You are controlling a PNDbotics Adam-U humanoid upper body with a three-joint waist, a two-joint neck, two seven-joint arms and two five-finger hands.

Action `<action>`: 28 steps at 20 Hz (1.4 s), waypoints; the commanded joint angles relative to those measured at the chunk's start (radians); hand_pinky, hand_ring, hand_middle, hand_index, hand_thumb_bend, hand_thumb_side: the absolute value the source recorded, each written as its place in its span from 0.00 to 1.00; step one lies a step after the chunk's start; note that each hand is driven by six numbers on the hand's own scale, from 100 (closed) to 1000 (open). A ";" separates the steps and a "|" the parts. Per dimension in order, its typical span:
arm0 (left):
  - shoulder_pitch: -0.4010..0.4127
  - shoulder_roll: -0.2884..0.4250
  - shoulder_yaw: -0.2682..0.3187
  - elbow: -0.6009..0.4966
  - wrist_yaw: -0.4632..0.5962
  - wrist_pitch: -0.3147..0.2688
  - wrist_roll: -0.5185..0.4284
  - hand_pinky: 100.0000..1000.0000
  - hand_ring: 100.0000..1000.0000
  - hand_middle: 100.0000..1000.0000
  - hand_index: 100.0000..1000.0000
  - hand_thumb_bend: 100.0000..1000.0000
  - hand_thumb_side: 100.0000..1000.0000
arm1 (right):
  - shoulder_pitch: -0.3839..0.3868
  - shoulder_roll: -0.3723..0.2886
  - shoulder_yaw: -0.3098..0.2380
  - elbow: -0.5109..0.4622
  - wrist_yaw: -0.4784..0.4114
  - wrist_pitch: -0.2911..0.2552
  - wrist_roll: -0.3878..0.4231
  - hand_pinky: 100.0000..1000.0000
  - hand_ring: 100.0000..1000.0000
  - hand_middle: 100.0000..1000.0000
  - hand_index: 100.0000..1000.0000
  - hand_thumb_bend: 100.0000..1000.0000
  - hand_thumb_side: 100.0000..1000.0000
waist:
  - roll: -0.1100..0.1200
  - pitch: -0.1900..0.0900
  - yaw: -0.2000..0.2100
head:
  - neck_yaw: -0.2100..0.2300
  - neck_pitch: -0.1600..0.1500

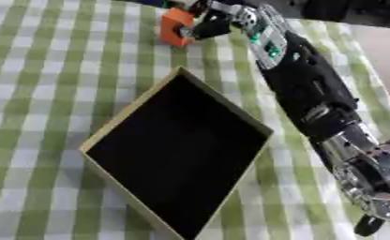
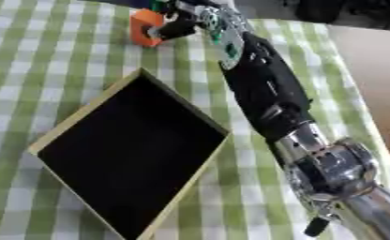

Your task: Pick up objects on the table and place them in the box.

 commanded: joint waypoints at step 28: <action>0.013 0.009 0.015 -0.016 -0.007 0.014 -0.026 0.77 0.69 0.75 0.70 0.37 0.61 | -0.003 -0.053 0.045 -0.137 -0.154 -0.027 -0.024 0.72 0.69 0.59 0.74 0.00 0.48 | 0.019 -0.108 -0.019 | 0.006 0.053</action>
